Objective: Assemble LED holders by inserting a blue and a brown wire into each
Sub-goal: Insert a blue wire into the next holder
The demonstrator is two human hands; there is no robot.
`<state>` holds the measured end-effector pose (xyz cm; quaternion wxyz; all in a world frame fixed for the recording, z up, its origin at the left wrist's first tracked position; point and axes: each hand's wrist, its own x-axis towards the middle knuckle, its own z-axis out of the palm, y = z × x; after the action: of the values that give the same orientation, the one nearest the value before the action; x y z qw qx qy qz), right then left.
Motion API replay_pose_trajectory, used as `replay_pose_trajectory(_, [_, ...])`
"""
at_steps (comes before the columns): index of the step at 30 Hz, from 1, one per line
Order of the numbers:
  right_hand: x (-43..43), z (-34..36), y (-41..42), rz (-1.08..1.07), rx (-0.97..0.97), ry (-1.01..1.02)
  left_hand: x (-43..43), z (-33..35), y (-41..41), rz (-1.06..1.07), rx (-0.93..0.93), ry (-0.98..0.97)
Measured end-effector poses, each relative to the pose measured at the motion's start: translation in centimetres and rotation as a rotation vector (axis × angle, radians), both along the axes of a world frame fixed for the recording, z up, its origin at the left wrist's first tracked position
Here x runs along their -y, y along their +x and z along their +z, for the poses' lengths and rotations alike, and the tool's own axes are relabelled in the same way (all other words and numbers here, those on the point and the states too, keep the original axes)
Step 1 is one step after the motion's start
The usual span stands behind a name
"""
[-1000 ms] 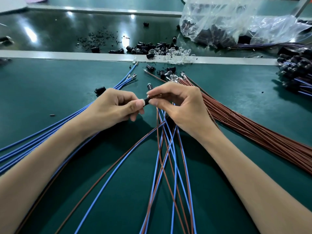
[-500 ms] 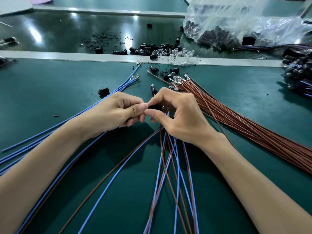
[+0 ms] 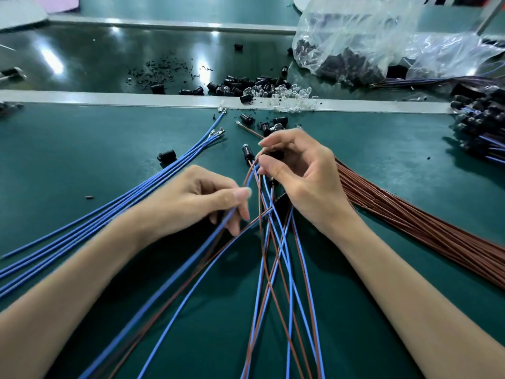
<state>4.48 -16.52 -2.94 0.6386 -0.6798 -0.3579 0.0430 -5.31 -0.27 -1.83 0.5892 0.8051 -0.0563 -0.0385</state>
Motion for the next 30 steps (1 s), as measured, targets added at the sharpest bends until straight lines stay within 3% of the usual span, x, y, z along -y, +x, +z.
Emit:
replay_pose_trajectory(6, [-0.4,-0.1,0.4,-0.180,0.039,-0.109,1.9,-1.0,0.2,0.087,0.164,0.247])
replay_pose_trajectory(12, [-0.7,-0.3,0.1,-0.254,0.376,-0.262,2.4,-1.1,0.4,0.174,0.355,0.587])
replay_pose_trajectory(16, [-1.3,-0.2,0.4,-0.368,0.454,-0.329,2.0,-1.3,0.3,0.212,0.379,0.730])
replay_pose_trajectory(20, [-3.1,2.1,4.9,-0.469,0.407,-0.514,1.8,-1.3,0.6,0.193,0.402,0.739])
replay_pose_trajectory(24, [-4.7,2.3,8.7,-0.417,0.250,-0.804,1.4,-1.3,0.5,0.150,0.400,0.656])
replay_pose_trajectory(30, [-5.0,1.3,8.8,-0.520,0.265,-0.693,1.2,-1.6,0.7,0.222,0.389,0.476])
